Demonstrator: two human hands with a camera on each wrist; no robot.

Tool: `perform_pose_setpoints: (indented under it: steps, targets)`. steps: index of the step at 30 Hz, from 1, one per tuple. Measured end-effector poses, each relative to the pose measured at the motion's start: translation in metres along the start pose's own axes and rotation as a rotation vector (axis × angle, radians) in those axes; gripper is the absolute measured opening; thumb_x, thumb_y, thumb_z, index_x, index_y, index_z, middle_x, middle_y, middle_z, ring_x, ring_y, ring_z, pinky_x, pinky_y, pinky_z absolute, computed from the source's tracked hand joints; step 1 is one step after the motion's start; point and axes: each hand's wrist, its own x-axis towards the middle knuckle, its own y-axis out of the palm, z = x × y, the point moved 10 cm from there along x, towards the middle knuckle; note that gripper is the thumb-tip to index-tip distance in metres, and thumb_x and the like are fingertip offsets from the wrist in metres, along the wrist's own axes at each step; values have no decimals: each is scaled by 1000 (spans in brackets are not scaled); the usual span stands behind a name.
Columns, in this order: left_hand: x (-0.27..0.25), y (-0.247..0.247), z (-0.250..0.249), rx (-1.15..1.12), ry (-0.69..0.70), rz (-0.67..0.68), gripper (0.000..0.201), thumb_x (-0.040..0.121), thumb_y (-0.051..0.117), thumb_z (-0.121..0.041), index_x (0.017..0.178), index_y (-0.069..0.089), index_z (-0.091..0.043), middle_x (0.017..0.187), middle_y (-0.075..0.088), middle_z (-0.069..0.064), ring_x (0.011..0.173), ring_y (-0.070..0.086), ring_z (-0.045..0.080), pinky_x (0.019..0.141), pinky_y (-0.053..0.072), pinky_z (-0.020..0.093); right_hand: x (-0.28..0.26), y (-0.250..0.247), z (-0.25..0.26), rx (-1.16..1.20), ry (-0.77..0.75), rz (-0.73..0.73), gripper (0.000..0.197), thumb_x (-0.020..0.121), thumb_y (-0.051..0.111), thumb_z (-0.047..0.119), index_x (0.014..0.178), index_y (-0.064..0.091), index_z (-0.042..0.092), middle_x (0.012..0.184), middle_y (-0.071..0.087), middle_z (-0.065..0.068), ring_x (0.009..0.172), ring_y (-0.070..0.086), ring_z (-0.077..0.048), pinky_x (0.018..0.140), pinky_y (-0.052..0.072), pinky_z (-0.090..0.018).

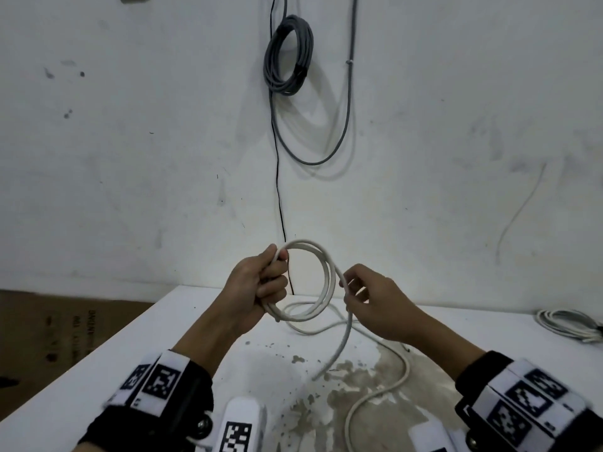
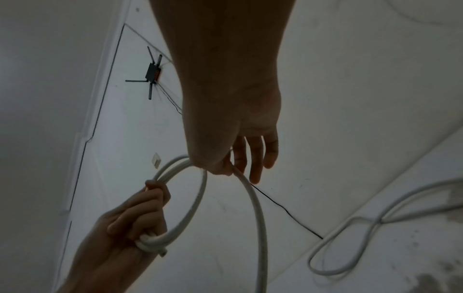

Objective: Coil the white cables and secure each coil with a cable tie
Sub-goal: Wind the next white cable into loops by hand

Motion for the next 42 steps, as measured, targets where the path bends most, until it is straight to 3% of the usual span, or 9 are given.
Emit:
perform_pose_setpoints:
  steps: [7, 11, 15, 19, 23, 28, 32, 37, 42]
  targets:
    - [-3, 3, -11, -239, 54, 34, 12, 84, 44, -24, 84, 49, -13, 51, 39, -11, 39, 38, 1, 45, 34, 15, -8, 5, -4, 680, 224, 12, 23, 86, 57, -3, 108, 55, 4, 83, 62, -17, 66, 68, -24, 62, 59, -31]
    - [-5, 11, -11, -320, 119, 84, 24, 91, 37, -22, 81, 57, -14, 58, 47, -10, 43, 42, 0, 48, 41, 16, -7, 16, -2, 859, 315, 18, 8, 86, 57, -6, 90, 63, -3, 78, 66, -16, 66, 69, -21, 58, 57, -25]
    - [-7, 14, -12, -347, 215, 83, 29, 87, 40, -25, 74, 64, -17, 57, 48, -8, 45, 45, 4, 57, 50, 21, -2, 31, 3, 1078, 390, 47, 16, 91, 49, -4, 101, 60, -12, 100, 66, -27, 86, 67, -31, 68, 60, -30]
    - [-9, 12, -13, -331, 270, 76, 34, 88, 37, -27, 73, 66, -19, 52, 44, -8, 41, 40, 4, 58, 50, 21, -2, 34, 14, 1244, 413, 90, 21, 89, 43, -5, 100, 60, -11, 108, 64, -32, 91, 67, -39, 78, 59, -38]
    - [-12, 12, -10, -334, 251, 95, 37, 89, 36, -26, 72, 68, -18, 51, 43, -7, 39, 40, 5, 57, 51, 21, -5, 33, 15, 1098, 418, 98, 17, 91, 56, 14, 95, 64, -1, 91, 68, -20, 74, 70, -30, 71, 60, -32]
    - [-16, 20, -4, -203, 183, 142, 39, 89, 34, -28, 72, 68, -20, 51, 45, -7, 43, 45, 6, 66, 54, 23, -6, 34, 7, 1040, 474, 47, 20, 94, 49, 9, 86, 62, -3, 82, 68, -16, 66, 69, -28, 64, 61, -31]
    - [-17, 26, -3, -153, 159, 156, 29, 90, 33, -29, 82, 57, -14, 49, 43, -6, 41, 45, 8, 71, 56, 25, -8, 34, 2, 1061, 502, 5, 20, 94, 48, 4, 81, 61, -5, 77, 66, -18, 59, 68, -27, 57, 60, -30]
    - [-16, 34, -2, -287, 223, 103, 42, 89, 30, -40, 89, 54, -6, 50, 38, -5, 29, 30, 4, 43, 43, 19, -12, 51, -4, 1203, 570, -8, 18, 93, 45, -2, 85, 57, -12, 81, 64, -24, 61, 68, -29, 50, 58, -30]
    - [-21, 36, 6, -324, 305, 129, 82, 76, 24, -70, 105, 55, 0, 62, 43, -1, 35, 30, 3, 42, 32, 17, -21, 58, -12, 1313, 616, -16, 15, 92, 44, -5, 87, 56, -11, 79, 63, -24, 59, 68, -32, 46, 57, -30]
